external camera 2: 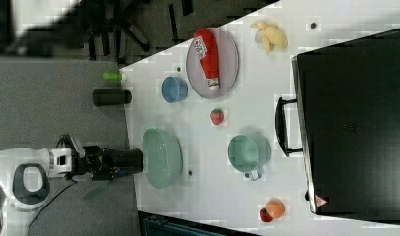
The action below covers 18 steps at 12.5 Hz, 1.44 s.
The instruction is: Drag strainer forwards.
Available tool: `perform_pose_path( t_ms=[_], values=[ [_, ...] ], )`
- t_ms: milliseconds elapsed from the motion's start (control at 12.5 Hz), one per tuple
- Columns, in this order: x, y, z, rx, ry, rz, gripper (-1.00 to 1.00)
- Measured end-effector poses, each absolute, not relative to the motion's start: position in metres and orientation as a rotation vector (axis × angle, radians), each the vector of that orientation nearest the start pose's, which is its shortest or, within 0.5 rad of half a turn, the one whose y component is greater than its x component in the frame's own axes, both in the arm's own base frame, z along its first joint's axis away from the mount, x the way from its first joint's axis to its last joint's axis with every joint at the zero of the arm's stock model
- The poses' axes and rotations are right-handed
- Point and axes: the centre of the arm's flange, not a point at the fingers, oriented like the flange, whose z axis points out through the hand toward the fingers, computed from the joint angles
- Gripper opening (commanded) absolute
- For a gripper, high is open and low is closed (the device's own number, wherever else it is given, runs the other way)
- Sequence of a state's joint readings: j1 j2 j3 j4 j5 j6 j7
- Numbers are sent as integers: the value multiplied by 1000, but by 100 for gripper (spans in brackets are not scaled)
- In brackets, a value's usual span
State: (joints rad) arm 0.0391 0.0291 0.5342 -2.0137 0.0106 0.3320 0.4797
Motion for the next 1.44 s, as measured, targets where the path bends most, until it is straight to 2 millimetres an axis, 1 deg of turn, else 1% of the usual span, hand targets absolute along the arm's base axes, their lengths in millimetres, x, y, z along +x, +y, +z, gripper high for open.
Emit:
perform_pose_path(
  t_ms=[240, 320, 400, 560, 640, 800, 880, 960, 1040, 1200, 1280, 1440],
  values=[
    [450, 335, 397, -2943, 1315, 69, 100],
    [450, 345, 384, -2911, 1387, 44, 100],
    [450, 353, 367, -2868, 1475, 50, 100],
    [452, 366, 324, -2775, 1622, 107, 100],
    [456, 370, 300, -2720, 1697, 134, 100],
    [459, 364, 254, -2650, 1856, 141, 100],
    [461, 360, 234, -2611, 1940, 168, 100],
    [464, 355, 218, -2573, 2007, 186, 100],
    [467, 354, 206, -2542, 2057, 197, 100],
    [474, 358, 188, -2533, 2088, 198, 100],
    [476, 362, 183, -2523, 2096, 196, 100],
    [480, 378, 182, -2503, 2097, 178, 100]
  ],
)
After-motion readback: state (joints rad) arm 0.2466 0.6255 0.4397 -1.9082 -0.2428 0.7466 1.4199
